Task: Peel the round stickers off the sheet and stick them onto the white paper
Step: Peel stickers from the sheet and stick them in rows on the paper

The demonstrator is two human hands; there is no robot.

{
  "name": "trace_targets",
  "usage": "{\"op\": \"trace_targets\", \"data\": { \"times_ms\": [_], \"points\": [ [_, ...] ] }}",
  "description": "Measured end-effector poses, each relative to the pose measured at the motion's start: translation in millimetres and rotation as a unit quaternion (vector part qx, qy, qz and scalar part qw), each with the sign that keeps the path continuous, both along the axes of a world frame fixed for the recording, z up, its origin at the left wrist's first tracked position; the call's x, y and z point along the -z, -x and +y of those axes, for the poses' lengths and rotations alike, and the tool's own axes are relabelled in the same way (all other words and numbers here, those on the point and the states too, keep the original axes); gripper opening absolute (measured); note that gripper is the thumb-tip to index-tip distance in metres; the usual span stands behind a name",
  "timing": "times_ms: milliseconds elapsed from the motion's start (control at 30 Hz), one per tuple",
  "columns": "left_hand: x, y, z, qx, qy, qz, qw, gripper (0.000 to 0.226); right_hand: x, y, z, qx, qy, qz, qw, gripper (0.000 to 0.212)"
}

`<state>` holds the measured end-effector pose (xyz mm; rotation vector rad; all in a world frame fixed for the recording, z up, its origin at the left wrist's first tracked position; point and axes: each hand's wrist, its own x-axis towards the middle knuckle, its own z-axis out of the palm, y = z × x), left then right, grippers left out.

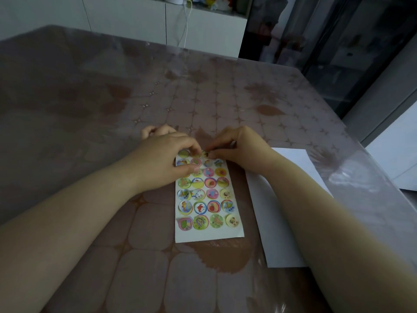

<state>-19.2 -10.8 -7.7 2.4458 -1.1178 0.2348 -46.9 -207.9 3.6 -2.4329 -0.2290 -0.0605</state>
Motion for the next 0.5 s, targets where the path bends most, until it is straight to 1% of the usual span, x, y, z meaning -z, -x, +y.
{"op": "trace_targets", "data": {
  "times_ms": [167, 300, 367, 500],
  "points": [
    [0.5, -0.5, -0.2, -0.007, -0.010, 0.011, 1.000, 0.061, 3.2, -0.4, 1.6, -0.007, 0.034, -0.041, 0.999, 0.017],
    [0.1, 0.2, 0.0, -0.011, -0.009, 0.009, 1.000, 0.061, 4.7, 0.3, 4.0, -0.012, 0.071, -0.077, 0.994, 0.017],
    [-0.1, 0.3, 0.0, -0.014, -0.012, 0.011, 1.000, 0.059, 4.3, 0.8, 3.8, -0.012, 0.075, -0.089, 0.993, 0.015],
    [-0.4, -0.3, 0.5, -0.019, -0.005, 0.014, 1.000, 0.055, 5.8, -0.7, 4.5, -0.028, 0.097, -0.080, 0.992, 0.017]
  ]
}}
